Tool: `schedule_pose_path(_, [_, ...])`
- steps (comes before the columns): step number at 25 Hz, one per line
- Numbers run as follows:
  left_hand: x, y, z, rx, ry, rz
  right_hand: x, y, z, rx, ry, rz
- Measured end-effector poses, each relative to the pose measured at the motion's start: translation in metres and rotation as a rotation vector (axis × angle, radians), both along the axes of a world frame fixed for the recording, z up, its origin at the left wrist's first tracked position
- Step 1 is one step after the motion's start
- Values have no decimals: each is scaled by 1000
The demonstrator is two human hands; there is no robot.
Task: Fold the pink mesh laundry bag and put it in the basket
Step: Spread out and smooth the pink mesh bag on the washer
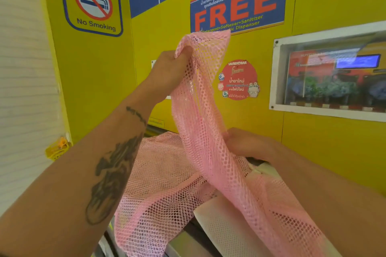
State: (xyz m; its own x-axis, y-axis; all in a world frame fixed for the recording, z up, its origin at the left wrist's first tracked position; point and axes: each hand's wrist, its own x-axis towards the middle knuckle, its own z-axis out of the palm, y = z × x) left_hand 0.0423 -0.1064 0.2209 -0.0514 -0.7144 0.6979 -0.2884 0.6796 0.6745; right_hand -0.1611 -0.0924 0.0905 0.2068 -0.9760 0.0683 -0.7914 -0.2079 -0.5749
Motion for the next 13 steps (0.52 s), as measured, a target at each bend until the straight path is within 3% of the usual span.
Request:
schedule_pose_path(4, [28,-11,-16,-69,56,150,-47,-3,43,-363,252,-304])
schedule_pose_path(7, [39,-11,-19,-67,75,201,-85,3,111,-640,328,-474])
schedule_pose_path(11, [20,10,17,-252,23,215,-115,22,209,-1018,377,-751])
schedule_pose_path(13, [9,16,31,-364,67,242,-118,27,230,-1048,382,-863])
